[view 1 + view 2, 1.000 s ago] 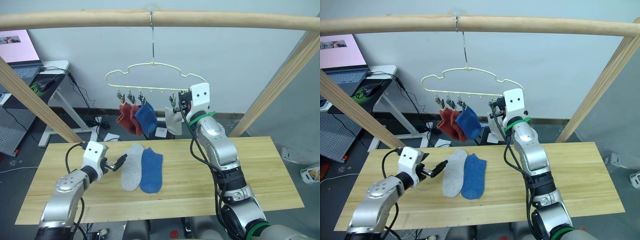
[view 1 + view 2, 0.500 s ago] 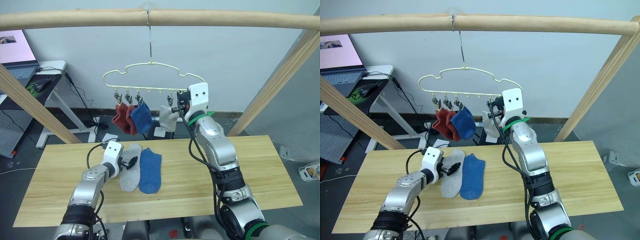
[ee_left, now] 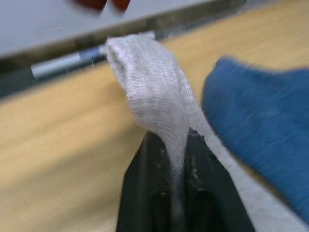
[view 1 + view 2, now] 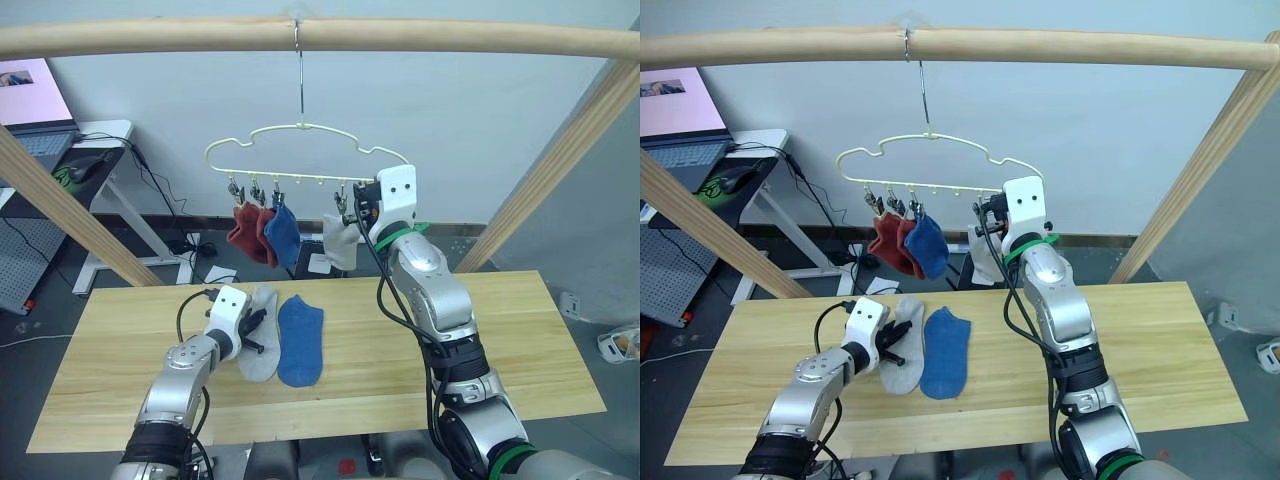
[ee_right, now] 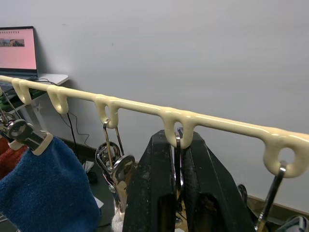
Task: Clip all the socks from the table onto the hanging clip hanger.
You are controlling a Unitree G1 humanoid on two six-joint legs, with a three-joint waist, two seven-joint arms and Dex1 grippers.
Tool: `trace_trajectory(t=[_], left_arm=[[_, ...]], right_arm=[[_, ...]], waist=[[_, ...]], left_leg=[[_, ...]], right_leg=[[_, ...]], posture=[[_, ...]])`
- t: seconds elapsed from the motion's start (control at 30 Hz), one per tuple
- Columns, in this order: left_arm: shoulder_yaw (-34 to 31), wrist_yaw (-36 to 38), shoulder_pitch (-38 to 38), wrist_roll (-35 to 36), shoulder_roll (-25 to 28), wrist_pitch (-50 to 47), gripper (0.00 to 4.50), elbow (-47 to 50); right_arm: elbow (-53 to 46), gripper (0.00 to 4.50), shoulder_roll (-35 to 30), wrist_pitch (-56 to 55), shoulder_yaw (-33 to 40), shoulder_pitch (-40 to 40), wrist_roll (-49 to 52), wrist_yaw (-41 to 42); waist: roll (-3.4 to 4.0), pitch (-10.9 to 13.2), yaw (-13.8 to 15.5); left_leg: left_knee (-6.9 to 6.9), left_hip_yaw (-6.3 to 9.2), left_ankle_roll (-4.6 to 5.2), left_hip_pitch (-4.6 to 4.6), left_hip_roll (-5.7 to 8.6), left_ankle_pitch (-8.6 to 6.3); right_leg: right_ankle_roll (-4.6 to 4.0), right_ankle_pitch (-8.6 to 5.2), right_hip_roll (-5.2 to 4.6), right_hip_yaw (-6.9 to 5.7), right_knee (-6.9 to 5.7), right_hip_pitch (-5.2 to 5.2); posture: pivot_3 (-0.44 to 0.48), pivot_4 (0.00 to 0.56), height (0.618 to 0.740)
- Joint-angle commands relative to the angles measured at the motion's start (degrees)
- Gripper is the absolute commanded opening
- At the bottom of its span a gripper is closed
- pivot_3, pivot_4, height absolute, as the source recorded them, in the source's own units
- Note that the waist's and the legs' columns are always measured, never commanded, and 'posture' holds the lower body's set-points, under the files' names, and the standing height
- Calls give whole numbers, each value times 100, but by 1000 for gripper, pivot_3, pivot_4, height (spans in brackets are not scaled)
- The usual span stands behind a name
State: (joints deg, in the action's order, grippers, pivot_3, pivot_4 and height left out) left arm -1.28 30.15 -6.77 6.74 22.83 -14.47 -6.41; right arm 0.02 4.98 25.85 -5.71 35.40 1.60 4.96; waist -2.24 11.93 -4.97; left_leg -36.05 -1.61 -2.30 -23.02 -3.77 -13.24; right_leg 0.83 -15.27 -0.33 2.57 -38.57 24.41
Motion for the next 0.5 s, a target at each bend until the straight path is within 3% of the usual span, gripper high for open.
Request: trace_trajectory(t=[0.03, 0.2, 0.5], left_arm=[[210, 340, -78, 88, 84, 487, 28, 1031], [547, 537, -187, -140, 93, 1064, 28, 1467], [1064, 237, -694, -694, -277, 1786, 28, 952]], right_arm=[[-400, 0, 50, 72, 11, 114, 83, -13], [-703, 0, 58, 396, 70, 158, 186, -8], [-1327, 0, 34, 902, 17, 124, 236, -38]], waist=[[1, 3, 2], [4, 9, -14], [12, 28, -29]], left_leg=[[0, -1, 0, 0, 1, 0], [1, -8, -3, -3, 8, -2], [5, -6, -4, -3, 3, -2]], right_leg=[[0, 0, -1, 0, 1, 0], [1, 0, -9, 5, 10, 0], [3, -1, 6, 0, 10, 2]], posture=[[-112, 224, 740], [-111, 217, 740], [-121, 213, 740]])
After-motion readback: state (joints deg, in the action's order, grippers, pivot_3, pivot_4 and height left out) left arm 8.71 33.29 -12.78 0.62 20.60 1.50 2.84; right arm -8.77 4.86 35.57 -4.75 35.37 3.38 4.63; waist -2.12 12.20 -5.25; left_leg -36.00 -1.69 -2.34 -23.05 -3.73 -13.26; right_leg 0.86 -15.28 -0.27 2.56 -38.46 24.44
